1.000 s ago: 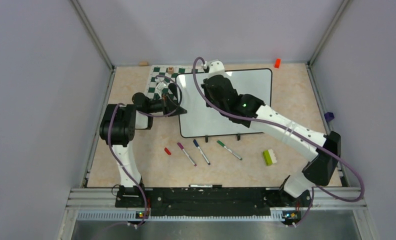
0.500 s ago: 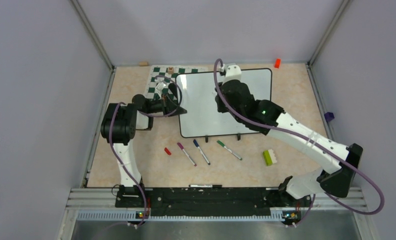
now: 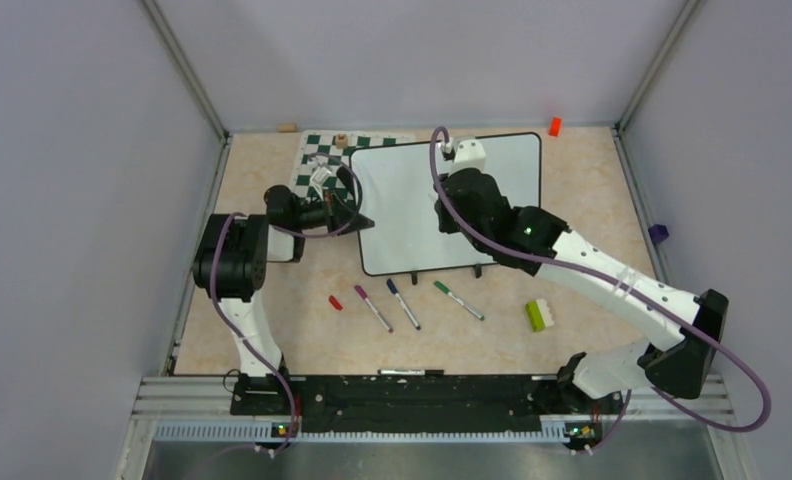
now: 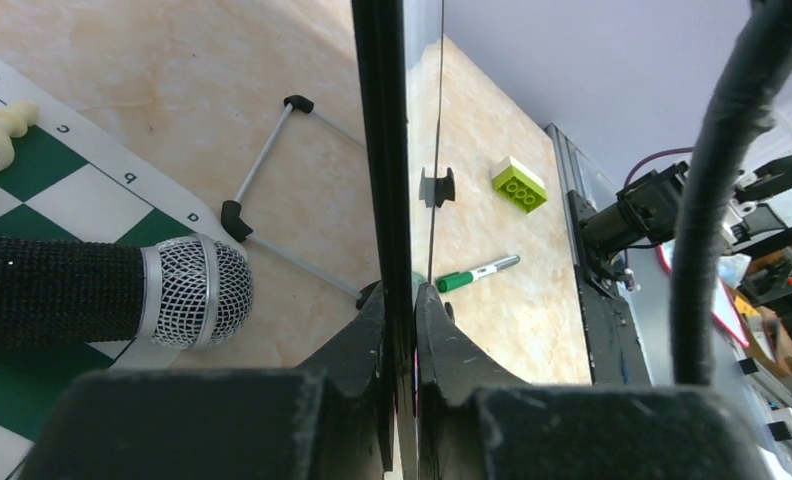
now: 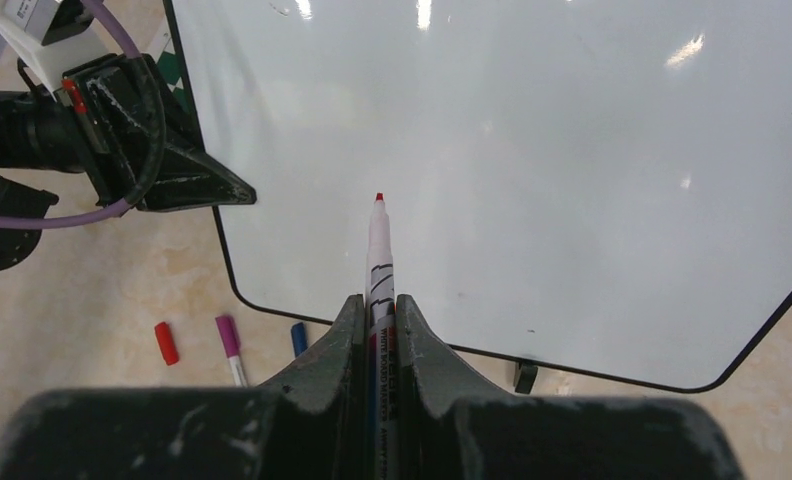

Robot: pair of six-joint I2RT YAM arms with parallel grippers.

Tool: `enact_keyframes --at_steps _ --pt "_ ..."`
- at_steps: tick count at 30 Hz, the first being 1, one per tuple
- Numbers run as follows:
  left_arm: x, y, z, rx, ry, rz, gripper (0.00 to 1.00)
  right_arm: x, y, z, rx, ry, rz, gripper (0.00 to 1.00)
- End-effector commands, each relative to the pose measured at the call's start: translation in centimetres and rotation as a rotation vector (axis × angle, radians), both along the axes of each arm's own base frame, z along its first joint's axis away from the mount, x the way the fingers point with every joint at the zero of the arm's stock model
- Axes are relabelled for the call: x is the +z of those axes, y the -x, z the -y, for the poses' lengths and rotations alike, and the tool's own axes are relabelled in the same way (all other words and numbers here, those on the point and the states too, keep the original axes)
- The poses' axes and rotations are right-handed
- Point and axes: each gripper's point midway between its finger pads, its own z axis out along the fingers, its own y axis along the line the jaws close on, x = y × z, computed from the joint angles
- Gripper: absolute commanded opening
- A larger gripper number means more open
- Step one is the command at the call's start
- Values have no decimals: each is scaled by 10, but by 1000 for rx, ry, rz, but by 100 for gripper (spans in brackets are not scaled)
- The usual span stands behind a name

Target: Write a sentence on the whiteboard

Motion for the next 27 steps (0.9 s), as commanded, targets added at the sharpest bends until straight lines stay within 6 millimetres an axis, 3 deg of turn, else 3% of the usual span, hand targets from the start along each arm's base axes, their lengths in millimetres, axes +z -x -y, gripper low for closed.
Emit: enact_keyframes --at_steps 1,5,11,27 --pt "-4 -29 -8 151 -100 156 0 29 -6 6 -25 -65 78 0" --pt "-7 -30 -5 109 -89 122 0 29 -6 4 -8 -61 84 0" --pt "4 -18 4 -1 -3 125 0 25 -3 -2 21 -82 78 0" --pt "12 -12 3 -32 24 156 0 18 -15 -16 41 -37 80 0"
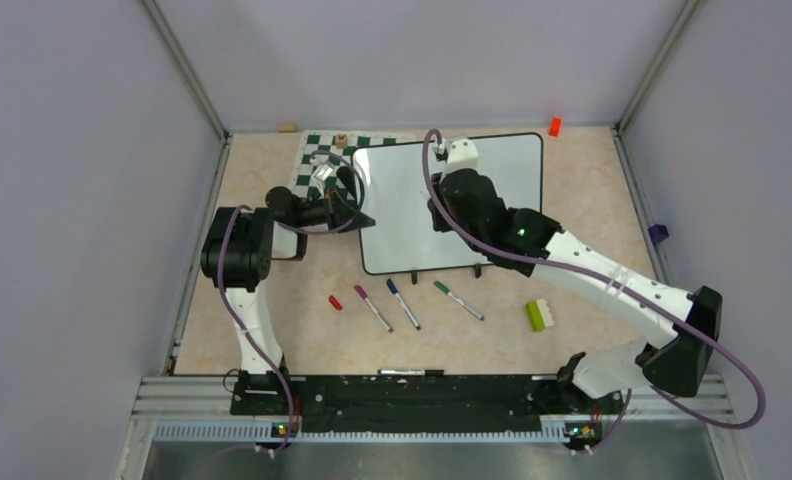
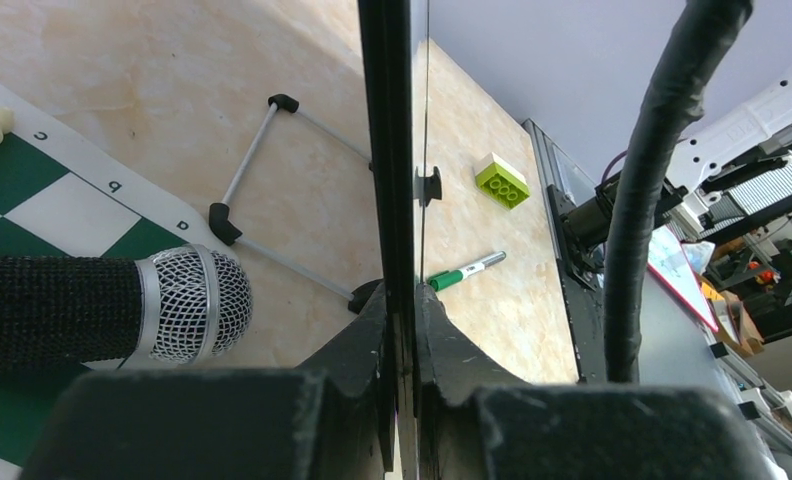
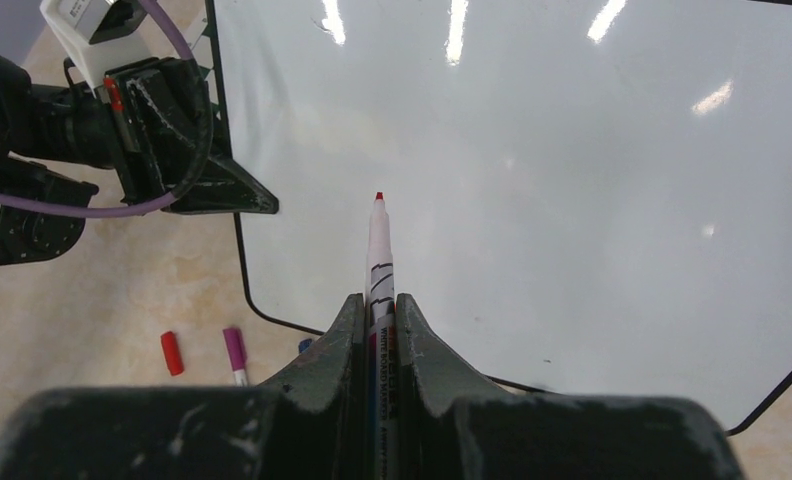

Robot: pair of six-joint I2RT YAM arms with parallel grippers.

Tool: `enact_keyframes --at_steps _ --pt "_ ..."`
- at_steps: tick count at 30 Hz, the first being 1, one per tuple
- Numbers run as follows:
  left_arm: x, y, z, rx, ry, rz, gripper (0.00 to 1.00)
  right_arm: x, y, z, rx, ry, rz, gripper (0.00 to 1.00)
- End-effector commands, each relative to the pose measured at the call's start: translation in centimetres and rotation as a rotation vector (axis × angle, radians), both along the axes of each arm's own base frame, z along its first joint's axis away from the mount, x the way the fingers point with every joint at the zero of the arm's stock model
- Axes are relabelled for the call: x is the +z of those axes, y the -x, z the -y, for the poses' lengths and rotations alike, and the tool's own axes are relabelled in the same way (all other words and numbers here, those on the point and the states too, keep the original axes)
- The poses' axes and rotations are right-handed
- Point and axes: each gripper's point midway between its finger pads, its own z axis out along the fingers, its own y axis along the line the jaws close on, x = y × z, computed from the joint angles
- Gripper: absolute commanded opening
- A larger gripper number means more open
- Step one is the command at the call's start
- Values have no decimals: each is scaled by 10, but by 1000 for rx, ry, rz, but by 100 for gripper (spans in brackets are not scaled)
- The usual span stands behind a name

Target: Write a sentence on the whiteboard

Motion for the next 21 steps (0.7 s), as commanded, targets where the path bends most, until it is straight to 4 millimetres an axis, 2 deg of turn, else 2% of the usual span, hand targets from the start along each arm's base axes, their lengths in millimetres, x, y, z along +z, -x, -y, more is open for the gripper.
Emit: enact_keyframes --at_steps 1,7,10,16,21 --pt "13 -10 -3 40 15 172 0 16 -9 -6 4 -21 37 0" --pt "10 -14 -8 123 -14 180 0 13 -16 -6 -26 -5 40 0" --pt "6 -14 -6 104 -45 179 0 9 -17 -7 -34 -8 33 0" --pt "12 -9 -4 49 4 181 0 10 -21 -22 5 -21 34 0" --pt "11 -11 -3 12 22 153 0 15 -32 -39 27 -5 42 0"
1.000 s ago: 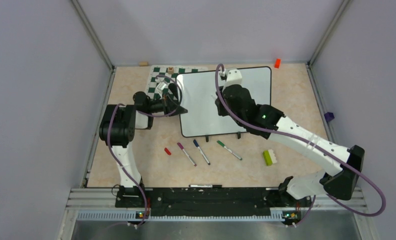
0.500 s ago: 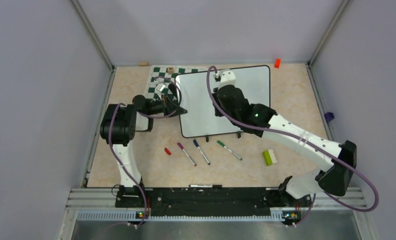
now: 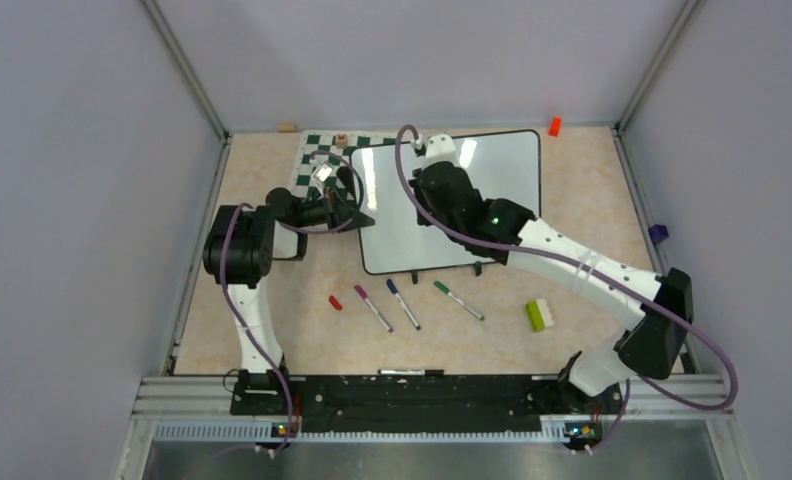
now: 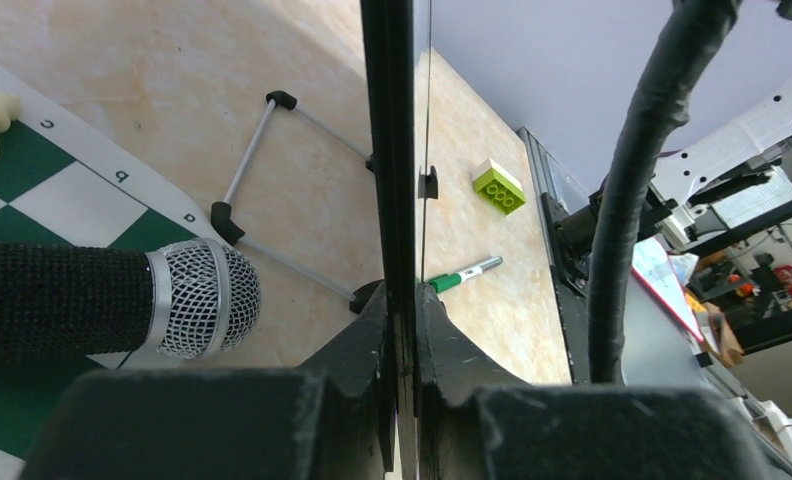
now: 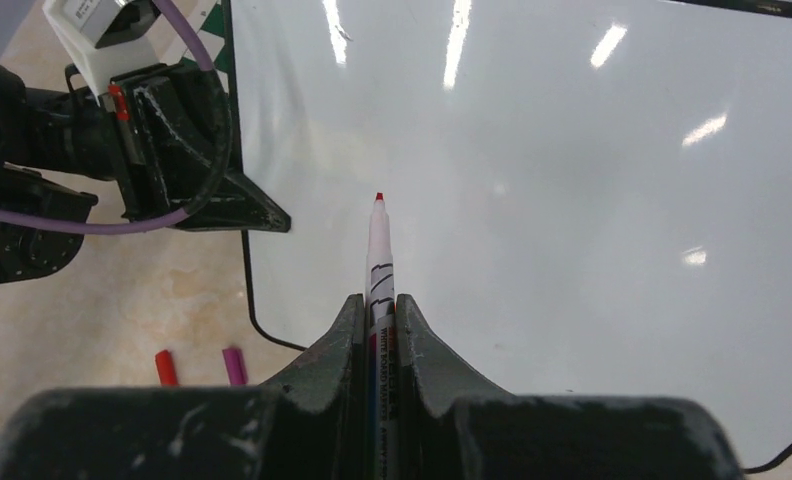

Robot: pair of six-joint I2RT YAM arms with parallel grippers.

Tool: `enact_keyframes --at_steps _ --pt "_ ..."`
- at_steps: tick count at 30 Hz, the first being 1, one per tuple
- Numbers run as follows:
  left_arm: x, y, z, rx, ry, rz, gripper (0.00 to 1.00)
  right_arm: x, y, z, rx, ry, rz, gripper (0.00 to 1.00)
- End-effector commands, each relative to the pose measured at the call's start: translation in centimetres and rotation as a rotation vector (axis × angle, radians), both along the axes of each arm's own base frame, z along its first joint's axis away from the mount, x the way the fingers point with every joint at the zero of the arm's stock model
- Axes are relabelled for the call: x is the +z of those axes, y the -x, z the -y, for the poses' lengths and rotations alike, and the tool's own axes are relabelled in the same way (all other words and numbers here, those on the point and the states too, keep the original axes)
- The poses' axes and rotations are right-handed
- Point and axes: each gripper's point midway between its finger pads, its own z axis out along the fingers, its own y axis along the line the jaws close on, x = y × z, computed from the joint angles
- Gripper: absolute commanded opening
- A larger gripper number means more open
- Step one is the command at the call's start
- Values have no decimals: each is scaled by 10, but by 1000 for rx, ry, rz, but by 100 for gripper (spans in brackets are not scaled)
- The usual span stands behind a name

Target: Write a sentence on the whiteboard

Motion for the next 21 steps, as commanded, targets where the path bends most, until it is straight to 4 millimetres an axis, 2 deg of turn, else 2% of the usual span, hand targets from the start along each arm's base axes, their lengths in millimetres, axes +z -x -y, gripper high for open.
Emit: enact_keyframes --at_steps 1,9,14,21 --pt "15 -8 -1 5 10 184 0 33 -18 -20 17 -45 63 0" --pt "15 -6 -1 2 9 188 0 40 -39 -52 38 7 80 0" --pt "16 -6 -1 4 8 194 0 37 -50 -71 49 18 75 0" --pt "16 -5 -1 3 8 194 0 33 -63 -87 43 18 78 0"
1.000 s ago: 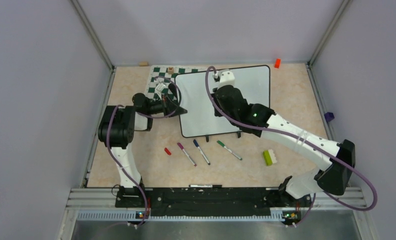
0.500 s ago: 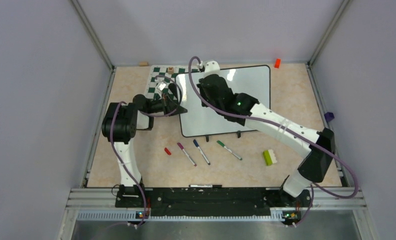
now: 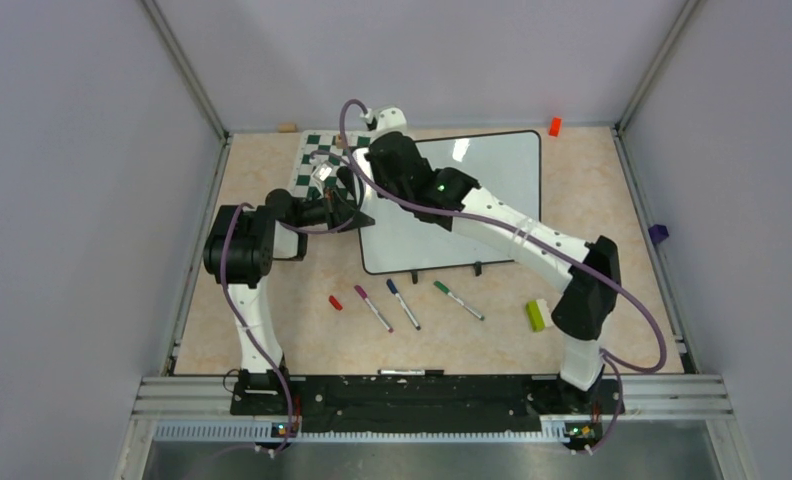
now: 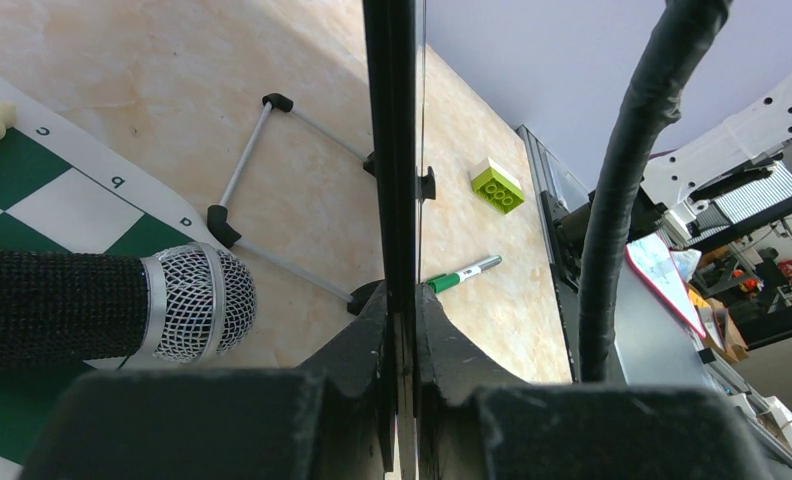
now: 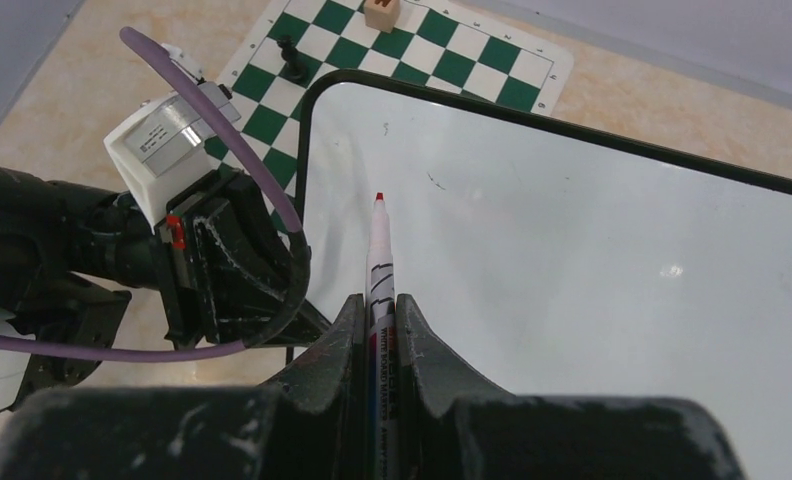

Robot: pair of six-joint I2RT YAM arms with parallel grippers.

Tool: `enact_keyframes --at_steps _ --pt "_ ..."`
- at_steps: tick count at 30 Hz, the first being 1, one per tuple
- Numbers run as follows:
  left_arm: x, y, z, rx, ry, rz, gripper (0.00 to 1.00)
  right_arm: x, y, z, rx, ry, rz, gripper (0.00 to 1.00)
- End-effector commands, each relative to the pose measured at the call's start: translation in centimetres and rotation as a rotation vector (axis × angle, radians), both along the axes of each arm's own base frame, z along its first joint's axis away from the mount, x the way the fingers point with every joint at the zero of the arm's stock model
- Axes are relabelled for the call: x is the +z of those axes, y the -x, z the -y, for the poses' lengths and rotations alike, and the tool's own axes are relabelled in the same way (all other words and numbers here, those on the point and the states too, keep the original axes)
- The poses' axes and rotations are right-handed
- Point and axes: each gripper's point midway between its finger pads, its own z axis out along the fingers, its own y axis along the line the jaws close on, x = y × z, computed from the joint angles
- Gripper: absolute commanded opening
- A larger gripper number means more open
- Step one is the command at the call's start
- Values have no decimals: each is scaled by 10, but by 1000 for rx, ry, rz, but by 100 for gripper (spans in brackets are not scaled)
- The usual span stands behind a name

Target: Write a sentence on the whiteboard

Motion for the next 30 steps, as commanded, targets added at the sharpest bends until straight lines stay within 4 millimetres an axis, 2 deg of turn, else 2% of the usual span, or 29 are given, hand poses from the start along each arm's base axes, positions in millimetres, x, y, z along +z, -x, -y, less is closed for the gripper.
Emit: enact_keyframes --at_steps 1,11,18,22,30 --pt "14 -5 -2 16 0 193 0 20 -6 -11 5 -24 39 0" --pt "14 -4 -2 14 -1 195 0 19 -19 -22 -8 -14 59 0" --pt "14 -4 -2 15 -1 196 0 13 -26 -23 -24 7 66 0" --pt "15 -5 -2 17 1 192 0 14 -24 -26 43 9 82 0" --pt "14 -4 -1 18 1 194 0 22 -22 -14 86 4 117 0"
